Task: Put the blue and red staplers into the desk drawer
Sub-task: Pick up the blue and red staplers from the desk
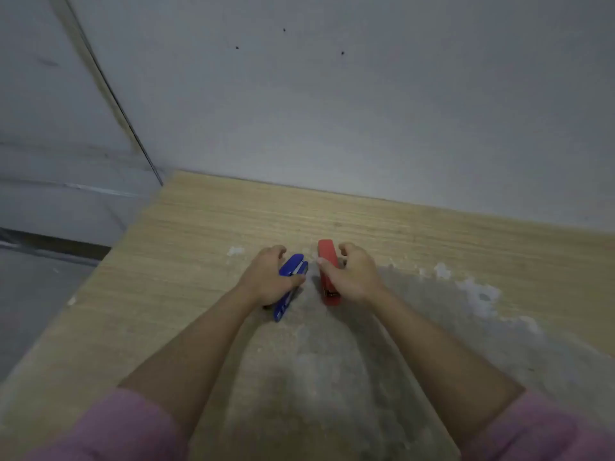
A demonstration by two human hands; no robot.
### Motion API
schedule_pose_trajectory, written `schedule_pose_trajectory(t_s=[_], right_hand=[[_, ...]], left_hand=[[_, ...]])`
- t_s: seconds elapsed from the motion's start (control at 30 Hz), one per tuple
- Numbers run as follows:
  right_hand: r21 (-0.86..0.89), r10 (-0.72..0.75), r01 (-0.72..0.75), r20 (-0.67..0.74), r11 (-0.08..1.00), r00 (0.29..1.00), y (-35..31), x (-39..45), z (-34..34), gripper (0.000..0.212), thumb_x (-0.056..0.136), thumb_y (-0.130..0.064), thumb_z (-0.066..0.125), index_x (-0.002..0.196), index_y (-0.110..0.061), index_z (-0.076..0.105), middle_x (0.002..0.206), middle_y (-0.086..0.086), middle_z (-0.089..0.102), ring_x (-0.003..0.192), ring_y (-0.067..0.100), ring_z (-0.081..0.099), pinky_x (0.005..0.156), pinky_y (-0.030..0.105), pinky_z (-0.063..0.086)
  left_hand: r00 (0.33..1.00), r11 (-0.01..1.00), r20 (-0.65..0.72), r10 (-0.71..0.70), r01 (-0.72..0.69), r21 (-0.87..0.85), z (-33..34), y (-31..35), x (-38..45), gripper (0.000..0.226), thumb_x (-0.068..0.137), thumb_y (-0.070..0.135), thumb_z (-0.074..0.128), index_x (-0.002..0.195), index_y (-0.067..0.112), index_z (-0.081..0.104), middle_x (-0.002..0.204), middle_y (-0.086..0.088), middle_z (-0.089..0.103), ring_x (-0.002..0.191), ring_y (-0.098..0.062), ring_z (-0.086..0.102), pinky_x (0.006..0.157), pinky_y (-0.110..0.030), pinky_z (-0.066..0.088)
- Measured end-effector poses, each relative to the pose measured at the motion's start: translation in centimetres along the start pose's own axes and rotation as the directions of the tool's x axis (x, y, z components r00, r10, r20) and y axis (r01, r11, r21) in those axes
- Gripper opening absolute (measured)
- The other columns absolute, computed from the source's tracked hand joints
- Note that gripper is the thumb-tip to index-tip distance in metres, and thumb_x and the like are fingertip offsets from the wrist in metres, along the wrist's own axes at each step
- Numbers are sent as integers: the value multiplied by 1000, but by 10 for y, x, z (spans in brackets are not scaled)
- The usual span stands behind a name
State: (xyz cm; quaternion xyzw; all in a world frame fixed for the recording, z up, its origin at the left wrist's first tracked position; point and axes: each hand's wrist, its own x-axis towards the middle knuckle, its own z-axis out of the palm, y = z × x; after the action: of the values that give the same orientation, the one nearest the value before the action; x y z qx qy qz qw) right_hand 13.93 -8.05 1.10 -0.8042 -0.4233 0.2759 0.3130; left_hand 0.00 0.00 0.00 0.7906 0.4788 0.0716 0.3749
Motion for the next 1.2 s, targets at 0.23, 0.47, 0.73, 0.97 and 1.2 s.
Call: schedule_pose_trajectory(t_s=[0.23, 0.47, 0.73, 0.97, 1.2], right_hand=[[-9, 86, -86, 26, 996, 996, 12, -3, 15, 35, 86, -35, 54, 108, -7, 59, 102, 13, 65, 90, 27, 61, 79, 37, 50], [73, 154, -154, 1, 985, 988, 20, -12, 3, 34, 92, -20, 45, 118, -1, 57, 110, 17, 65, 99, 31, 60, 74, 25, 36], [624, 336, -354, 152, 697, 930, 53, -66, -43, 10, 88, -15, 53, 86, -11, 61, 71, 5, 58, 63, 16, 52, 62, 31, 44], [769, 326, -380, 235, 514, 916, 103, -141, -111, 6, 83, -6, 56, 81, -11, 58, 67, 8, 58, 61, 20, 56, 58, 36, 52], [808, 310, -337, 202, 483, 929, 178, -228, -186, 25, 79, 6, 50, 100, -5, 49, 90, 15, 57, 75, 26, 57, 65, 39, 49]], left_hand=[[998, 987, -57, 5, 4, 163, 17, -8, -6, 54, 72, 31, 72, 115, 9, 50, 112, -10, 49, 99, -25, 49, 85, -37, 46], [996, 984, -77, -42, 54, 172, 19, 4, -16, 30, 74, 20, 70, 97, 6, 57, 93, -13, 56, 75, -25, 52, 60, -30, 41], [987, 907, -87, -132, 85, -412, 47, 58, -63, 41, 81, 20, 66, 118, 9, 52, 104, -8, 62, 93, -27, 62, 79, -39, 54], [991, 834, 113, -68, 119, -539, 107, 120, -119, 37, 83, 15, 62, 114, 13, 43, 85, -4, 59, 71, -18, 60, 66, -35, 52], [973, 828, 230, -21, 146, -541, 192, 180, -186, 25, 78, 20, 67, 100, 14, 54, 78, -7, 64, 64, -24, 61, 61, -42, 54]])
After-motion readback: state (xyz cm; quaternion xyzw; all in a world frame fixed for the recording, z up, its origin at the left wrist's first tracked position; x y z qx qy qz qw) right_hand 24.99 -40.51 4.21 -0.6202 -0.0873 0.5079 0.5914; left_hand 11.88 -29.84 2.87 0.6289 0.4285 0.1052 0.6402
